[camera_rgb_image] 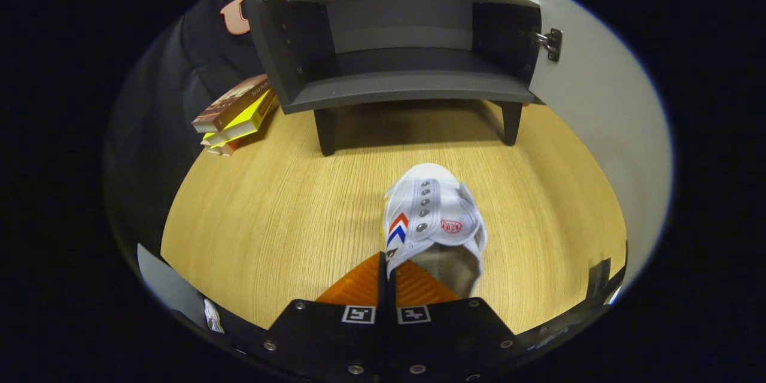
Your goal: Open the shoe cabinet door, grab the shoes and put them into the shoe cabinet, then close the shoe cabinet door.
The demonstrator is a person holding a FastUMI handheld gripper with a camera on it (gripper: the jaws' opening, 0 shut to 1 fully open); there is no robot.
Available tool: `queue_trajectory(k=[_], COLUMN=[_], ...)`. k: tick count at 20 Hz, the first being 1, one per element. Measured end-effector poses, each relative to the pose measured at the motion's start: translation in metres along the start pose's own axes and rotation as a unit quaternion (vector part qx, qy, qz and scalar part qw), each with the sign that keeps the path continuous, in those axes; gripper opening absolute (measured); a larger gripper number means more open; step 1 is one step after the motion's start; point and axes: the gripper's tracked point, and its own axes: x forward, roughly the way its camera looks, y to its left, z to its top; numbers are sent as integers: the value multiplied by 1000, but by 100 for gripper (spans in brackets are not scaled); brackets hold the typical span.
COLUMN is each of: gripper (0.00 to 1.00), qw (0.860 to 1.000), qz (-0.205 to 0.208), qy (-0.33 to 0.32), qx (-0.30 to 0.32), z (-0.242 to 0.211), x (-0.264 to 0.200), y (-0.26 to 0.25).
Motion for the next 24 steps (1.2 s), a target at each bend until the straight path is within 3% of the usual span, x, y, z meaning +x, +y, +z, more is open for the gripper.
queue_trajectory(k=[8,18,24], gripper=[0,0,0], qw=[999,984,972], qz=[-12,6,-1], qy=[-38,-178,-231], qx=[0,-17,-41], z=[30,174,240], x=[-45,-171,-212], y=[-16,11,20])
